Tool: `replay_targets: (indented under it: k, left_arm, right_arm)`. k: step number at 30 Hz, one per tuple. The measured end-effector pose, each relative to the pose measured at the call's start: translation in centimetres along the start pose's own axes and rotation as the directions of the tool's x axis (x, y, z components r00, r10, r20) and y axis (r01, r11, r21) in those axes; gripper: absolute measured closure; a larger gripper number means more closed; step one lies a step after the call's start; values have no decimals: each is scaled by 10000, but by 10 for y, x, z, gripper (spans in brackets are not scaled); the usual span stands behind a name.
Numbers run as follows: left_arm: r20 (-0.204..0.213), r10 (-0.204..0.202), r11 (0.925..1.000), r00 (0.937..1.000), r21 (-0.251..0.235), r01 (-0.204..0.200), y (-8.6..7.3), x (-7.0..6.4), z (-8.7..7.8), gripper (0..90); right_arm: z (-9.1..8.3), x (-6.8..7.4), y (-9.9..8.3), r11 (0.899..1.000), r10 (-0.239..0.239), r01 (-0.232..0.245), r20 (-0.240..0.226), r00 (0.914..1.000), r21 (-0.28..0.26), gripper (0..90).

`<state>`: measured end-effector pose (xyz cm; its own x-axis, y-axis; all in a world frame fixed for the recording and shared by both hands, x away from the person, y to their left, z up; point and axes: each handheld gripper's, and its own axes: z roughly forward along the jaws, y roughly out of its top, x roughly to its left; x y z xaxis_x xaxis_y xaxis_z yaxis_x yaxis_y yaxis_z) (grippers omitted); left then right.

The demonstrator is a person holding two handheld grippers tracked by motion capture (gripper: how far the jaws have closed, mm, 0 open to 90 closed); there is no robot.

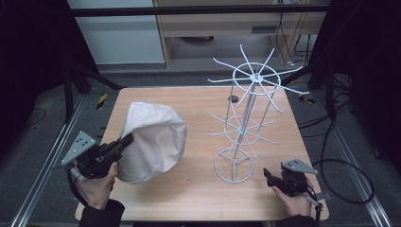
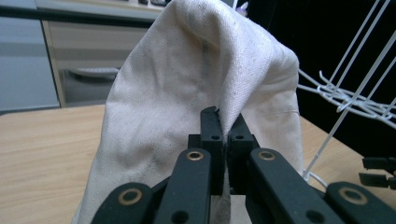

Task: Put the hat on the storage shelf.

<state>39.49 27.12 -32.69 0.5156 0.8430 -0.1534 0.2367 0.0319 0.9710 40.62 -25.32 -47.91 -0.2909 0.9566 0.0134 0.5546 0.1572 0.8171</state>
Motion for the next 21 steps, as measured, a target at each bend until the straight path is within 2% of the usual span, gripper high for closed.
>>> replay_targets:
  k: [11, 21]
  left_arm:
    - [209, -100, 9948, 9997, -1007, 120, 12, -6, -15, 885]
    - [487, -36, 9826, 9988, -1853, 126, 27, -11, -25, 885]
  right_arm:
    - [1, 0, 0, 10000, -62, 62, 20, 10000, -11, 291]
    - [1, 0, 0, 10000, -23, 23, 22, 10000, 11, 288]
